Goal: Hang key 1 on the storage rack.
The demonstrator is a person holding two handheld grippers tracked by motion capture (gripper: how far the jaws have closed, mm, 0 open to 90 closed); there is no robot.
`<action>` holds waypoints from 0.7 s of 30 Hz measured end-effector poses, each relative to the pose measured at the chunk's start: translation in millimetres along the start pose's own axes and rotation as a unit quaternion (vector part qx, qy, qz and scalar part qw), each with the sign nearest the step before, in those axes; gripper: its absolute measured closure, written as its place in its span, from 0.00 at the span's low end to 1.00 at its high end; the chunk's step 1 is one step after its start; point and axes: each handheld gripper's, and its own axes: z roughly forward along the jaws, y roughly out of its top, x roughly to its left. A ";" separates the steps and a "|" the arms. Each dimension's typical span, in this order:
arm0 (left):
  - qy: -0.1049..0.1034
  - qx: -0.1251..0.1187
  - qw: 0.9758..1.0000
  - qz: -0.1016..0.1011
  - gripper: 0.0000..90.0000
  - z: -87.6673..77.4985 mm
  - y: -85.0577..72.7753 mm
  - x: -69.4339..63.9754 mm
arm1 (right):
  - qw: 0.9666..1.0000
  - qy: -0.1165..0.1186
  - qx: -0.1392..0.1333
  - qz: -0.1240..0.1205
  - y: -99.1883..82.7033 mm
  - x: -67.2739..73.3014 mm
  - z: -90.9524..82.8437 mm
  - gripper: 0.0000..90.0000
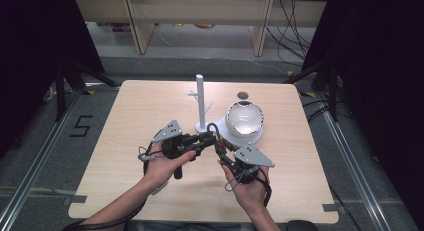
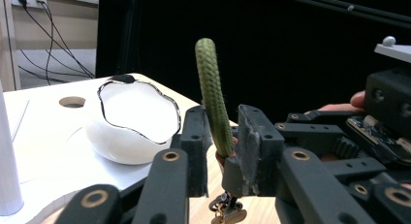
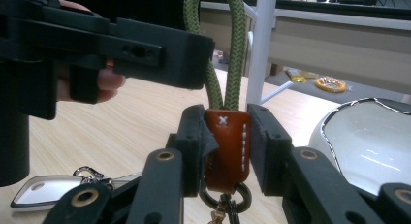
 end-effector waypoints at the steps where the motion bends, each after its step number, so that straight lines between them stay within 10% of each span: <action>1: 0.000 0.000 1.000 -0.001 0.83 -0.2 0.2 0.5 | 1.000 0.004 -0.001 0.000 -0.3 0.5 1.1 0.77; 13: -0.004 -0.001 1.000 0.000 0.92 -2.3 4.6 1.1 | 1.000 0.003 -0.003 -0.014 1.1 2.3 2.8 0.75; 21: 0.039 -0.001 0.999 0.038 0.92 -10.3 11.1 8.0 | 1.000 0.002 0.010 -0.010 -2.3 1.1 -1.2 0.64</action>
